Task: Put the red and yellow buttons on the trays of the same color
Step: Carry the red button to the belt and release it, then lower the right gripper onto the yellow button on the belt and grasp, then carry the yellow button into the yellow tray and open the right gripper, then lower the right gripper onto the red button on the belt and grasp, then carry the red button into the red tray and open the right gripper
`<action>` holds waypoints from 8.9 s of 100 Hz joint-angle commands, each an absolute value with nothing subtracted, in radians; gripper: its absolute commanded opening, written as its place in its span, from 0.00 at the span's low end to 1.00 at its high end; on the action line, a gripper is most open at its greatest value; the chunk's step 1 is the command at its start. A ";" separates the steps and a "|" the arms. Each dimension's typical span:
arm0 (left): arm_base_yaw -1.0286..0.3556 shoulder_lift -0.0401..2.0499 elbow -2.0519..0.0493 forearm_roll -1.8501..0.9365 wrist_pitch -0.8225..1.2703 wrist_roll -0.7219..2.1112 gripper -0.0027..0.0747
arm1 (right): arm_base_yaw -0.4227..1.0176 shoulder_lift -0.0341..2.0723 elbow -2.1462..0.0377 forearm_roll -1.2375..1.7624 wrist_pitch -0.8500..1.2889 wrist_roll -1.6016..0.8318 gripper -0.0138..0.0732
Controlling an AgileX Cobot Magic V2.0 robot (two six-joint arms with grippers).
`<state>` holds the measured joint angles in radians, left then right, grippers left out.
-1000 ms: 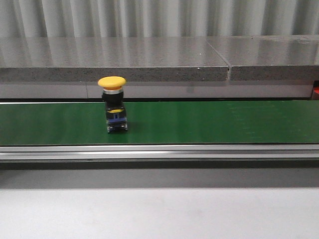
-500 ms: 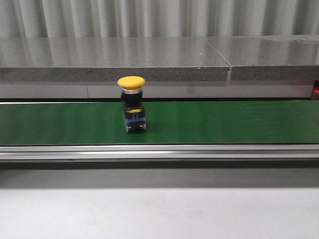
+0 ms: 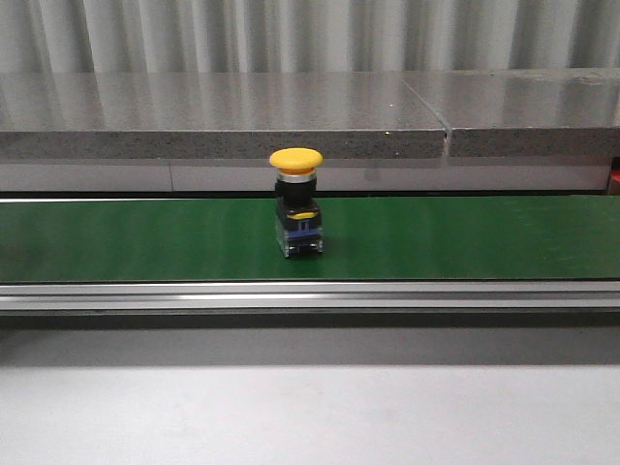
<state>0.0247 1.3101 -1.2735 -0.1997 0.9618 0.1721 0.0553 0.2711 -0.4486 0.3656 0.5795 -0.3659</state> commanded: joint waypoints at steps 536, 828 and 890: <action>-0.123 0.632 -0.747 -0.225 0.721 0.180 0.01 | -0.494 1.118 -0.871 0.115 0.682 0.059 0.78; -0.123 0.632 -0.747 -0.225 0.721 0.180 0.01 | -0.638 1.775 -1.499 0.242 0.735 -0.069 0.29; -0.123 0.632 -0.747 -0.225 0.721 0.180 0.01 | -0.606 2.090 -1.794 0.286 0.810 -0.069 0.30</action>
